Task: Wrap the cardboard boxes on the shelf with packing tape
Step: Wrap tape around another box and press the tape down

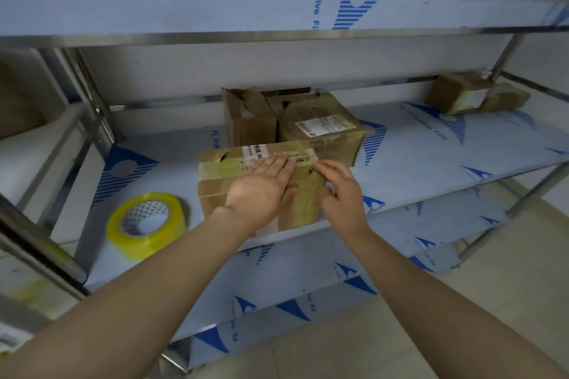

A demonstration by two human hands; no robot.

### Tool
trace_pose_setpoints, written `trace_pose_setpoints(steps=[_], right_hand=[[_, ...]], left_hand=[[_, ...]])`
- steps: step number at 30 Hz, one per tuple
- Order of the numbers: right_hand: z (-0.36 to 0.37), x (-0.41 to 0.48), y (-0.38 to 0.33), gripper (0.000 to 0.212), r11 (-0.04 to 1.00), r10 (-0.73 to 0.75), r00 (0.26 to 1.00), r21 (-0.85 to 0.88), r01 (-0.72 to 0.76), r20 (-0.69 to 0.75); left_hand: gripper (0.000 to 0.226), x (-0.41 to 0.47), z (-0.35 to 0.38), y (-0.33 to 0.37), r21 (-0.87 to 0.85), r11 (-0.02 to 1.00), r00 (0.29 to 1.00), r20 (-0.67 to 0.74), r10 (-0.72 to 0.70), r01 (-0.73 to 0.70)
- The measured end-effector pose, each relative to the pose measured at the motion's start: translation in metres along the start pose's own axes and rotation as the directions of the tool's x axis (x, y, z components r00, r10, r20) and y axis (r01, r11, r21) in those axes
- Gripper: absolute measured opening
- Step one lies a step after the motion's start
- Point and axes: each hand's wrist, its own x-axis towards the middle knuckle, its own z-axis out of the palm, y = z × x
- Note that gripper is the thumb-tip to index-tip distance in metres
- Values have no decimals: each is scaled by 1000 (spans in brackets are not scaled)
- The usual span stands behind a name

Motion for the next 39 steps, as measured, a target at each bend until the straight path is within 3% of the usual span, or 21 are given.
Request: trace_pose_setpoints(steps=[11,14,18,22,27,31,34,36,39], right_hand=[[-6,1,3,51,904,-207,969,-352,242,134],[-6,-4,4,57,919,-165,976,-336,205,144],[-7,-7,6,58,896,-213,966,-365,254,148],[-11,-5,0,63,939,-101,979,-308,153,178],[-13,-5,-1,60,927,-95,973,-338,163,208],[-15,13,-18,53,880,-110,980,-443,173,164],[-5,36,-40,51,917,-88,977,-367,155,194],[8,48,-57,51,923,-92,951,-333,193,296],[30,59,-75,50,916,-137,875,-277,290,465]], left_hand=[[61,2,6,2,25,1000,999,-33,-5,6],[64,2,4,3,8,1000,999,-35,-16,17],[62,3,2,6,27,999,998,-48,-29,30],[61,4,2,5,38,999,999,-37,-30,31],[61,2,3,6,30,999,998,-57,-24,26],[69,-2,-6,-1,-150,988,999,-44,27,-33],[83,-13,-19,-14,-420,905,981,-190,-21,-62],[95,-21,-20,-27,-372,928,943,-295,-153,34],[117,-34,-12,-50,-267,916,922,-168,-349,299]])
